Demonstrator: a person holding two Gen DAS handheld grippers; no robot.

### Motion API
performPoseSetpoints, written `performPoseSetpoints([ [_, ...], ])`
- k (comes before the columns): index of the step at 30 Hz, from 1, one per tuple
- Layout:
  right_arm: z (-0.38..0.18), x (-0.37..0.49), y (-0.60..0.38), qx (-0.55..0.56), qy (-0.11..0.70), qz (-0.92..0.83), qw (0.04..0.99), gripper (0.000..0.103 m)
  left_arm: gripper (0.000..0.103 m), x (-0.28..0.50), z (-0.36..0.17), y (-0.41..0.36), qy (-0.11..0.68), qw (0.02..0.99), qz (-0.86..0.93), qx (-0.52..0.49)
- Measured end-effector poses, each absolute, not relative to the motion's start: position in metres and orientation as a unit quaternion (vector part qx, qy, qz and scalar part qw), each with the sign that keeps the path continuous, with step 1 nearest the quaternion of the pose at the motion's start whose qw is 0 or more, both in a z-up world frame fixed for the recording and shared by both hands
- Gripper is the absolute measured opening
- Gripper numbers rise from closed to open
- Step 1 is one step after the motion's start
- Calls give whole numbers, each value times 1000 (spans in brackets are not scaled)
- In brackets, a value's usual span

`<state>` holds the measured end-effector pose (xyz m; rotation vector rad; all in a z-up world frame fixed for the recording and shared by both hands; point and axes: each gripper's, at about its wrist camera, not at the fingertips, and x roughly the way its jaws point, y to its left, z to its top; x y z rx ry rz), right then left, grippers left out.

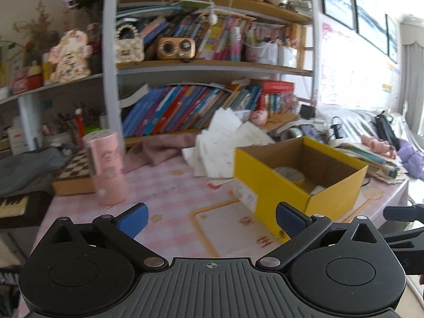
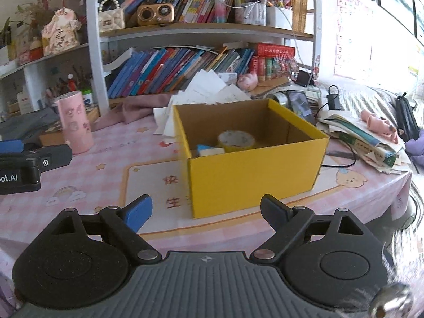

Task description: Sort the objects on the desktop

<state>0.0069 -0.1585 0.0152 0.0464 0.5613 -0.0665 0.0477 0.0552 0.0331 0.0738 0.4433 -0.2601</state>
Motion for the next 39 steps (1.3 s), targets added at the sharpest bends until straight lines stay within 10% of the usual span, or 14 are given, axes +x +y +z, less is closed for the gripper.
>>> performPoseSetpoints([
  [39,3,21,-115,-30,345,-6,938,94,103,60,11,114,301,951,-63,-15],
])
